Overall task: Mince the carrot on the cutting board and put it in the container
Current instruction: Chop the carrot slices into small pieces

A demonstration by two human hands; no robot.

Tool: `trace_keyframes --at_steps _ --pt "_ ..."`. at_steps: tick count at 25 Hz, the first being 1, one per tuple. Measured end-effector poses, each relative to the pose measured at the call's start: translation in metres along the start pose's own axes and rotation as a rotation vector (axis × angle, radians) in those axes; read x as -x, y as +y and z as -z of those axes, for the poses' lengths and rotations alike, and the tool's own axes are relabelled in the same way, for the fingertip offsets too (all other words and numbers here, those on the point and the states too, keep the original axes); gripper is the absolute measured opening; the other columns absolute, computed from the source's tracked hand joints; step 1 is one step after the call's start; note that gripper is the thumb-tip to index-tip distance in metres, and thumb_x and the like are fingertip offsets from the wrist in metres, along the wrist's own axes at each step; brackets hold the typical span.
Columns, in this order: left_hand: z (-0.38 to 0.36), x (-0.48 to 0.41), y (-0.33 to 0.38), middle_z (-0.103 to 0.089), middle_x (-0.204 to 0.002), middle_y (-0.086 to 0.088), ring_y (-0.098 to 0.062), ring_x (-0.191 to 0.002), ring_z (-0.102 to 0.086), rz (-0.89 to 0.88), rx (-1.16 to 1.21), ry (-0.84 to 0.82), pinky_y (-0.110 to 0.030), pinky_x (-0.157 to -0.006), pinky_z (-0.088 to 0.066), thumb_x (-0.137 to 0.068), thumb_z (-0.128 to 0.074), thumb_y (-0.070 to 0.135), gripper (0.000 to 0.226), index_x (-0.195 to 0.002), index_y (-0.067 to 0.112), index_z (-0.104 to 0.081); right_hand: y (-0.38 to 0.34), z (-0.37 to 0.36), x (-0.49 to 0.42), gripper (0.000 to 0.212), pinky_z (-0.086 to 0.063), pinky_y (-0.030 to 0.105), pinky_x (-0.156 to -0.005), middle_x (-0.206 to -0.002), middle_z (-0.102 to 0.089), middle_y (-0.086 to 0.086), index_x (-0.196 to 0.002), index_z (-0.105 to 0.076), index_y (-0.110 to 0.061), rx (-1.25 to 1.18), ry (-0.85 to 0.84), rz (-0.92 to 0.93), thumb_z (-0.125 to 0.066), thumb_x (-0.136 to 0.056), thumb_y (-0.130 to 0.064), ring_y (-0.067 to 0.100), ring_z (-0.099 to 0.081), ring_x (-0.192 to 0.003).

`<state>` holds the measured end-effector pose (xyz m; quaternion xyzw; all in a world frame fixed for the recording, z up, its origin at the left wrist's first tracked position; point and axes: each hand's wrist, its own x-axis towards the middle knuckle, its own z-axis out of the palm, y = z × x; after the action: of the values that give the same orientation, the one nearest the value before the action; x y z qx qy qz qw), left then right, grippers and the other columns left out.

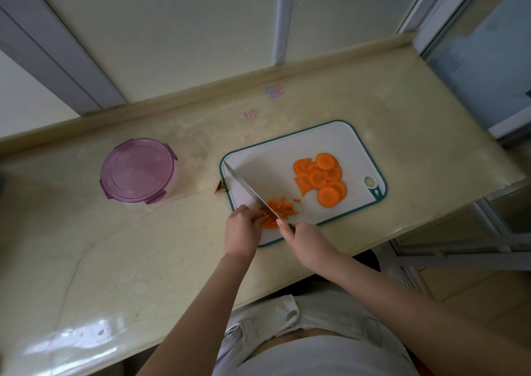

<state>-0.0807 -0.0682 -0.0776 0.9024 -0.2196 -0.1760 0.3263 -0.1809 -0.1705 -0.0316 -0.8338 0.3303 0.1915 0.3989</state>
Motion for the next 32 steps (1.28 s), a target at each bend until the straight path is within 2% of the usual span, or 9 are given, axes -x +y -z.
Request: trace_keyframes --at_steps 3,11,14,16,18,22,27,32 --pt "0.000 0.001 0.001 -0.063 -0.082 -0.008 -0.022 -0.075 -0.058 -0.011 0.020 0.013 -0.012 -0.064 -0.030 -0.082 -0.066 0.007 0.011 -0.088 0.008 -0.076 0.005 -0.004 -0.002 0.057 -0.029 0.026 -0.049 -0.052 -0.041 0.003 -0.056 -0.037 -0.010 -0.040 0.041 0.020 -0.033 -0.099 -0.049 0.016 -0.040 -0.049" --pt "0.001 0.008 0.001 -0.058 -0.084 -0.009 -0.023 -0.077 -0.056 -0.075 -0.003 -0.016 -0.019 -0.068 -0.038 -0.087 -0.058 0.002 0.020 -0.098 0.010 -0.073 0.012 0.005 -0.008 0.058 -0.031 0.030 -0.054 -0.049 -0.036 0.001 -0.056 -0.032 -0.012 -0.127 0.032 0.015 -0.033 -0.097 -0.052 0.016 -0.037 -0.047" --pt "0.004 0.014 0.001 -0.058 -0.087 -0.010 -0.026 -0.081 -0.056 -0.124 0.011 0.029 -0.031 -0.075 -0.047 -0.088 -0.058 0.004 0.023 -0.108 0.007 -0.067 0.010 0.006 -0.004 0.059 -0.034 0.030 -0.055 -0.047 -0.037 -0.001 -0.055 -0.035 -0.012 -0.175 0.055 0.036 -0.033 -0.096 -0.054 0.014 -0.037 -0.044" --pt "0.006 0.018 -0.002 -0.059 -0.094 -0.010 -0.025 -0.088 -0.055 -0.112 0.006 0.052 -0.036 -0.082 -0.045 -0.084 -0.067 0.012 0.029 -0.112 0.005 -0.064 0.006 0.010 -0.003 0.059 -0.034 0.027 -0.052 -0.047 -0.038 -0.003 -0.055 -0.038 -0.012 -0.229 0.070 0.030 -0.034 -0.096 -0.054 0.011 -0.038 -0.042" --pt "0.004 0.019 -0.010 -0.060 -0.091 -0.010 -0.027 -0.086 -0.054 -0.132 -0.055 0.052 -0.037 -0.078 -0.042 -0.077 -0.075 0.017 0.030 -0.104 0.006 -0.066 0.003 0.014 0.000 0.059 -0.033 0.026 -0.051 -0.047 -0.038 -0.004 -0.055 -0.040 -0.013 -0.259 0.067 0.025 -0.034 -0.096 -0.055 0.010 -0.038 -0.041" --pt "0.004 0.016 -0.017 -0.060 -0.080 -0.011 -0.032 -0.077 -0.054 -0.131 -0.103 0.035 -0.039 -0.070 -0.042 -0.073 -0.078 0.014 0.013 -0.083 0.007 -0.072 0.003 0.010 0.008 0.060 -0.034 0.029 -0.054 -0.049 -0.038 0.001 -0.061 -0.041 -0.007 -0.221 0.025 0.019 -0.035 -0.095 -0.056 0.014 -0.037 -0.043" --pt "0.005 0.012 -0.013 -0.060 -0.075 -0.008 -0.029 -0.076 -0.051 -0.143 -0.154 -0.005 -0.035 -0.071 -0.041 -0.077 -0.072 0.013 0.005 -0.081 0.011 -0.076 0.005 0.001 0.007 0.060 -0.034 0.031 -0.055 -0.052 -0.039 0.004 -0.059 -0.038 -0.007 -0.149 0.019 -0.011 -0.034 -0.096 -0.055 0.017 -0.039 -0.048" --pt "0.004 0.008 -0.014 -0.061 -0.075 -0.007 -0.027 -0.075 -0.051 -0.144 -0.199 -0.018 -0.033 -0.072 -0.040 -0.078 -0.071 0.014 0.005 -0.079 0.013 -0.076 -0.002 -0.007 0.002 0.059 -0.029 0.026 -0.046 -0.052 -0.041 0.002 -0.056 -0.037 -0.011 -0.075 0.043 -0.066 -0.035 -0.097 -0.052 0.015 -0.040 -0.048"
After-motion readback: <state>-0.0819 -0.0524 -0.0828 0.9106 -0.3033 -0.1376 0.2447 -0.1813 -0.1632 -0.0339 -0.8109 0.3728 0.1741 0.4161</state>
